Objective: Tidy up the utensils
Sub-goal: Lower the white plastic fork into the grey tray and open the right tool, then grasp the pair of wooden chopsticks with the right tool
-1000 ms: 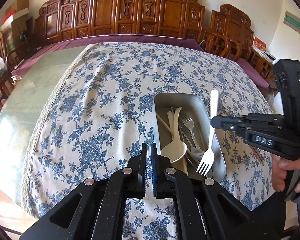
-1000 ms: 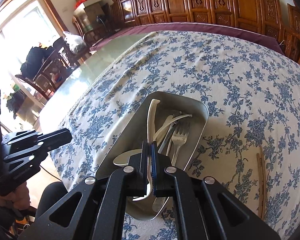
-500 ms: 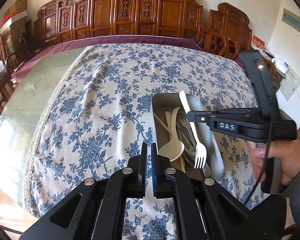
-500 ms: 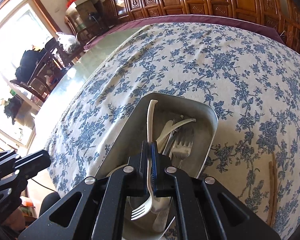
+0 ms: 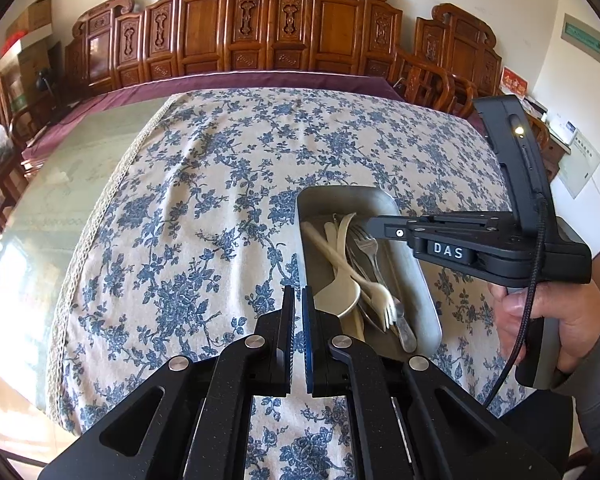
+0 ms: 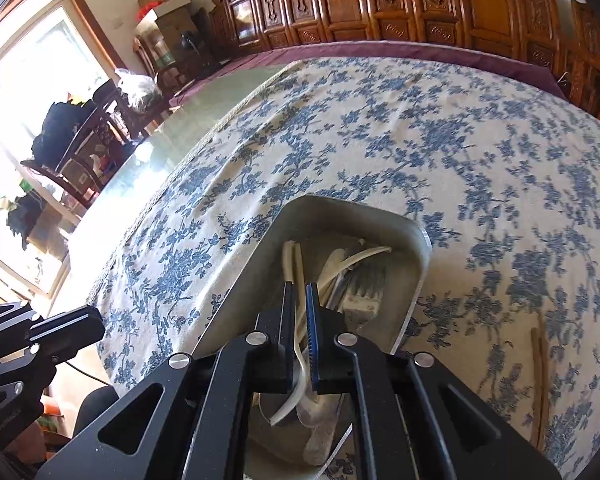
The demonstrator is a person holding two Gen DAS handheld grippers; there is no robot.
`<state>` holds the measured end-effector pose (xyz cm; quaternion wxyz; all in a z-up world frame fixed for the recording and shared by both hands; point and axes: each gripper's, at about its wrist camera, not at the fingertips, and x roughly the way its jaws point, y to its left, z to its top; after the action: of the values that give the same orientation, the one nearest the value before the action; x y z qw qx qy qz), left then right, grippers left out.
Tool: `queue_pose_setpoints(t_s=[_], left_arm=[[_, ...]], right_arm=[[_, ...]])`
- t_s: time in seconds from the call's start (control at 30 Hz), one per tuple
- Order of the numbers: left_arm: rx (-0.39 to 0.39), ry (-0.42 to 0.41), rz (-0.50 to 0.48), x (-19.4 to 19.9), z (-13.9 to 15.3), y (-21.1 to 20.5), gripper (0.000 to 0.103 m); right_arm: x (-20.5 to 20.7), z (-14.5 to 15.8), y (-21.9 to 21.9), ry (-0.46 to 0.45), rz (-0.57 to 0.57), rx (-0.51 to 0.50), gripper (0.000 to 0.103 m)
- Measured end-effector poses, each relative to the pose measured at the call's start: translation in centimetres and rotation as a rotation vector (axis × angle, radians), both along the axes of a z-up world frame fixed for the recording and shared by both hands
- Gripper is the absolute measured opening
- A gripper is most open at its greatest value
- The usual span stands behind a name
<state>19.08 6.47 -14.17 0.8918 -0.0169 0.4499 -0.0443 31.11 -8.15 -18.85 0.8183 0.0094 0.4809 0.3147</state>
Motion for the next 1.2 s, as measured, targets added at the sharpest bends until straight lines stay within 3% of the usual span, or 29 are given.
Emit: queue_pose_setpoints(t_s=[0.23,0.33,0.43,0.5,0.57,0.67,0.7,0.93,1.07,1.2], left_arm=[[0.001,-0.01,-0.02,-0.6,0.5,-1.6,0.005],[0.005,-0.019,-0.032,-0.7,0.9,-2.6,0.013],[0.007,-0.025,-0.044,-0.8,1.1,-3.9,0.02],[0.006,-0.029,-0.052,-0.8,1.2,-4.7,0.034],[0.007,-0.031,-0.061,-0.8,1.3,-5.7,0.042],[0.005,-0.033,-0.071,-0.6,1.2,-7.3,0.067],[0.001,-0.04,-0.076,-0.6,1.1,-7.7,0.069],[0.001,-0.029,-0.114,-0.1,-0.2,-11.7,0.079],[-0.005,-0.017,-0.133,0.0,-1.0,-13.3,0.079],[-0.009,0.0,-0.14,0.1,-1.7,-14.4,0.079]], right_arm=[[-3.0,2.2,-4.1,-0.085,-0.027,-0.008,0.014],[-4.4,2.9,-6.4,-0.118,-0.042,-0.025,0.016],[-5.7,3.4,-8.9,-0.151,-0.066,-0.04,0.025],[-6.5,3.7,-10.6,-0.172,-0.08,-0.052,0.028],[-7.1,3.7,-12.6,-0.19,-0.097,-0.07,0.032],[-7.6,3.4,-15.2,-0.199,-0.129,-0.088,0.04],[-7.7,3.2,-15.9,-0.196,-0.141,-0.092,0.041],[-7.7,1.2,-21.1,-0.155,-0.214,-0.143,0.041],[-7.6,-0.8,-23.1,-0.118,-0.232,-0.164,0.041],[-7.2,-3.3,-23.8,-0.073,-0.226,-0.187,0.03]])
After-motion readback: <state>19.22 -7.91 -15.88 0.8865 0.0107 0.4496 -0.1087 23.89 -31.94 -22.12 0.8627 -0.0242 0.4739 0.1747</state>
